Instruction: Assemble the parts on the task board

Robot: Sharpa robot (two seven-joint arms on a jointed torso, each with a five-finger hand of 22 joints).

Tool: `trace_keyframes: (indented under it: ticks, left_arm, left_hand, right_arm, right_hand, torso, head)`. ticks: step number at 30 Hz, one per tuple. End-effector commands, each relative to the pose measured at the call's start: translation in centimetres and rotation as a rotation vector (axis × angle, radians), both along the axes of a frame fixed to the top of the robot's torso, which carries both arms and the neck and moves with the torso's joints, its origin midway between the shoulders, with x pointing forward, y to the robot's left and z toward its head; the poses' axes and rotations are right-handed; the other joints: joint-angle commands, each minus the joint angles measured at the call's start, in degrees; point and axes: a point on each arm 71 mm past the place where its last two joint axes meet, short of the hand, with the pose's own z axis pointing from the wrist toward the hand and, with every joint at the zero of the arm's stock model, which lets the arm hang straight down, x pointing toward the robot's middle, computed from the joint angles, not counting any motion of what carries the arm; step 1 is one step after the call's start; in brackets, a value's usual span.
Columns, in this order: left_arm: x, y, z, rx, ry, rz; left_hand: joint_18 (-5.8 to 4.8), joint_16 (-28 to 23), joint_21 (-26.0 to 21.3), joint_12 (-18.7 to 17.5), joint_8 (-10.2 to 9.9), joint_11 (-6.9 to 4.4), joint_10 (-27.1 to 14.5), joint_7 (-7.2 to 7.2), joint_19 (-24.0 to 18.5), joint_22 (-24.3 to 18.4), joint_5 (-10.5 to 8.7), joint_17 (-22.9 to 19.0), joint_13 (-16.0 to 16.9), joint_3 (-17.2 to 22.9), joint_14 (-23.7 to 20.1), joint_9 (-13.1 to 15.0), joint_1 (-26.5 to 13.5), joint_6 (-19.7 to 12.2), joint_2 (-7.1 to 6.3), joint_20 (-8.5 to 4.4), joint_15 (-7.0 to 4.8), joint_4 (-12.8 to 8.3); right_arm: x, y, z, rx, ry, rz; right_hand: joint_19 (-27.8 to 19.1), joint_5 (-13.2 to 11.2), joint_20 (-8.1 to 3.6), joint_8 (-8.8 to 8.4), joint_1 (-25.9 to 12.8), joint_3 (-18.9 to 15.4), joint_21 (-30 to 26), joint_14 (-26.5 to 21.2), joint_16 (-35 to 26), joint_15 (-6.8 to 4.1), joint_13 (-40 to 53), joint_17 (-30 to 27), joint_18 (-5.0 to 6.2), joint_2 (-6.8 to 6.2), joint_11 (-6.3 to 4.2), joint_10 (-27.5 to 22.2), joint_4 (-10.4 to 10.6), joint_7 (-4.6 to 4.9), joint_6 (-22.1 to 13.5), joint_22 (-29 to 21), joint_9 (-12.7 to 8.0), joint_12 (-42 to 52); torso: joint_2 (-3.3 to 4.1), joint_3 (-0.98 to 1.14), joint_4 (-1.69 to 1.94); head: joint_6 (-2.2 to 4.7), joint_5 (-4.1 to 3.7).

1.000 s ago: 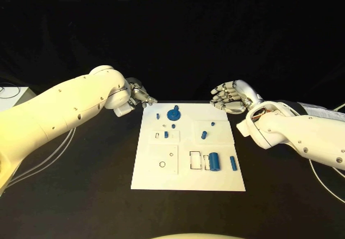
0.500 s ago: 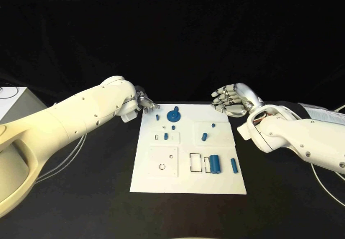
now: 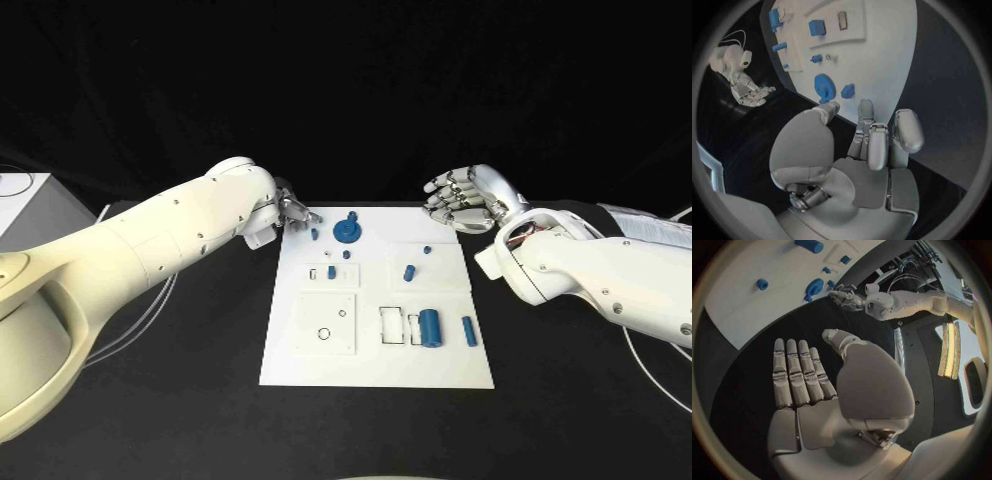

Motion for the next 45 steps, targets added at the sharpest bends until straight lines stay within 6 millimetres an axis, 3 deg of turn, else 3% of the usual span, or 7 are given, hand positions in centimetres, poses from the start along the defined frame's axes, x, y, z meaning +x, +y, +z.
trace_keyframes:
  ticks: [1,9,15,35,39,41,45]
  left_arm:
    - [-0.20,-0.40,-0.30,-0.004,0.047,-0.032]
    - [-0.56,-0.65,-0.69,0.007,0.097,-0.061]
    - [-0.76,-0.88,-0.86,0.011,0.111,-0.070]
    - [-0.59,-0.95,-0.58,-0.033,0.061,-0.031]
    - [-0.58,-1.01,-0.54,-0.046,0.057,-0.026]
    - [-0.59,-1.06,-0.51,-0.057,0.054,-0.022]
    - [-0.62,-1.11,-0.49,-0.080,0.056,-0.018]
  left_hand:
    - [-0.54,0.38,0.38,0.41,0.45,-0.34,0.16,-0.05,0.44,0.05,-0.08,9.95,0.09,-0.45,3.69,0.14,-0.44,0.49,0.15,-0.10,-0.04,0.02]
    - [-0.58,0.51,0.63,0.62,4.13,-1.12,-0.10,-0.99,0.45,0.41,0.51,10.03,0.07,-1.12,3.71,2.54,1.56,1.44,0.95,-0.61,-0.69,-0.07]
    - [-0.62,0.59,0.77,0.66,5.50,-1.38,-0.06,-1.30,0.52,0.62,0.68,10.12,0.01,-1.05,3.76,3.66,2.08,1.43,1.32,-0.80,-0.91,-0.04]
    - [-0.50,0.16,0.32,0.51,7.25,-1.53,-0.45,-1.43,0.06,0.14,0.76,9.36,-0.19,0.82,3.38,5.53,3.61,-0.12,3.11,-1.00,-1.07,-0.07]
    - [-0.49,0.14,0.30,0.53,7.69,-1.57,-0.48,-1.50,0.03,0.14,0.80,9.31,-0.20,1.31,3.35,5.88,3.82,-0.17,3.56,-1.00,-1.09,-0.06]
    - [-0.46,0.09,0.22,0.54,8.12,-1.62,-0.57,-1.56,-0.05,0.05,0.78,9.21,-0.24,2.33,3.31,6.27,4.07,-0.52,4.30,-1.03,-1.14,-0.04]
    - [-0.43,0.10,0.15,0.58,9.51,-1.92,-0.84,-1.87,-0.13,0.03,0.87,9.18,-0.28,4.78,3.28,7.30,5.45,-0.95,4.49,-1.18,-1.35,-0.12]
  right_arm:
    - [-0.03,0.15,0.14,0.000,-0.014,0.012]
    - [0.01,0.13,0.13,-0.001,-0.012,0.011]
    - [0.05,0.09,0.12,-0.003,-0.013,0.009]
    - [0.16,0.12,0.02,-0.007,-0.003,0.008]
    - [0.19,0.14,-0.01,-0.008,0.000,0.009]
    - [0.21,0.16,-0.03,-0.008,0.002,0.008]
    - [0.23,0.19,-0.06,-0.012,0.005,0.009]
  right_hand:
    - [0.40,0.27,0.10,-0.20,0.16,0.24,0.10,0.05,0.15,0.22,-0.09,-0.05,0.79,-0.17,0.01,-0.34,-0.03,1.64,0.24,-0.08,-0.05,-0.15]
    - [0.37,0.30,0.12,-0.24,0.14,0.24,0.09,0.02,0.13,0.24,-0.09,-0.09,0.79,-0.20,0.04,-0.36,-0.01,1.68,0.25,-0.09,-0.07,-0.17]
    - [0.35,0.33,0.13,-0.27,0.11,0.23,0.08,-0.01,0.11,0.26,-0.09,-0.14,0.78,-0.22,0.06,-0.38,0.01,1.71,0.25,-0.09,-0.09,-0.18]
    - [0.29,0.43,0.16,-0.33,0.06,0.24,0.06,-0.07,0.07,0.31,-0.08,-0.24,0.78,-0.25,0.11,-0.39,0.07,1.77,0.29,-0.11,-0.12,-0.19]
    - [0.23,0.51,0.19,-0.35,0.05,0.28,0.04,-0.12,0.04,0.33,-0.07,-0.32,0.78,-0.22,0.12,-0.37,0.12,1.78,0.37,-0.12,-0.14,-0.19]
    - [0.19,0.55,0.21,-0.37,-0.10,0.25,0.04,-0.14,0.03,0.35,-0.06,-0.40,0.78,-0.22,0.14,-0.33,0.25,1.80,0.47,-0.12,-0.15,-0.17]
    - [0.19,0.55,0.21,-0.37,-0.10,0.25,0.04,-0.14,0.03,0.35,-0.06,-0.40,0.78,-0.22,0.14,-0.33,0.25,1.80,0.47,-0.12,-0.15,-0.17]
  torso:
    - [-0.06,-0.03,0.10]
    - [-0.04,-0.02,0.04]
    - [0.00,-0.05,0.00]
    - [-0.01,-0.04,-0.03]
    - [0.01,-0.05,-0.01]
    - [0.02,-0.05,0.01]
    - [0.00,-0.08,0.02]
  head:
    - [-0.15,0.03]
    - [-0.23,0.00]
    - [-0.33,-0.01]
    - [-0.37,-0.13]
    - [-0.10,-0.41]
    - [-0.06,-0.63]
    - [-0.15,-0.50]
